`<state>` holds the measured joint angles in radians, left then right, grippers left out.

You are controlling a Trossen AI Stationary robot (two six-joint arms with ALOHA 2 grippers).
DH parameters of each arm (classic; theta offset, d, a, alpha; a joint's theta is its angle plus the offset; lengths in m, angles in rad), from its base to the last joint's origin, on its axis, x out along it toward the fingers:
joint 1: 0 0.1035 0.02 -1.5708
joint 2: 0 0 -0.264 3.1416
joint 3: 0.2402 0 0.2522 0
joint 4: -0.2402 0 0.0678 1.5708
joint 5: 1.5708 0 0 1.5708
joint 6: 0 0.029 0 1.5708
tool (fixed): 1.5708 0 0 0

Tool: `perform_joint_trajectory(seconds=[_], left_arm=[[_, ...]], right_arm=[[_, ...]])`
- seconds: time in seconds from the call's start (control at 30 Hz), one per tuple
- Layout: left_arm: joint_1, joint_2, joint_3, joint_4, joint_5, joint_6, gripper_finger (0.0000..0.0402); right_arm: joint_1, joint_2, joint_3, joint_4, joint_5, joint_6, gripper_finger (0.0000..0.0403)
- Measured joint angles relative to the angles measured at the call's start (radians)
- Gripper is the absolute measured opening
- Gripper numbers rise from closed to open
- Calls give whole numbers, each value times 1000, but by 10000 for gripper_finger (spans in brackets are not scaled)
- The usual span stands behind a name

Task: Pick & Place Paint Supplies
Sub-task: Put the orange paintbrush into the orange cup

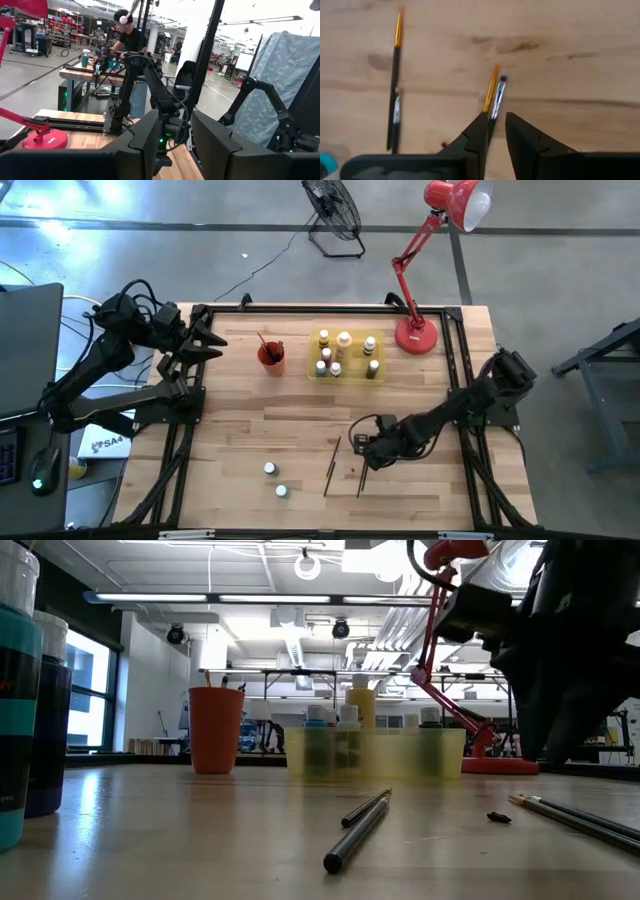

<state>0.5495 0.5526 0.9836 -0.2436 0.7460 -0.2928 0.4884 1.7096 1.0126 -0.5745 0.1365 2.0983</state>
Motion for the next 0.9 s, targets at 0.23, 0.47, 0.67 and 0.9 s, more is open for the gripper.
perform_joint_trajectory(seconds=[0.23, 0.47, 0.67, 0.9], left_arm=[[0, 0, 0, -31, 0, 0, 118], [0, 0, 0, -81, -17, 37, 118], [0, 0, 0, -80, -43, 59, 118], [0, 0, 0, -81, -49, 60, 118]], right_arm=[[-27, 0, 0, -27, 31, -7, 58], [-31, 0, 0, -27, 54, -8, 57], [-30, 0, 0, -18, 69, -8, 57], [-30, 0, 0, -23, 74, -8, 57]])
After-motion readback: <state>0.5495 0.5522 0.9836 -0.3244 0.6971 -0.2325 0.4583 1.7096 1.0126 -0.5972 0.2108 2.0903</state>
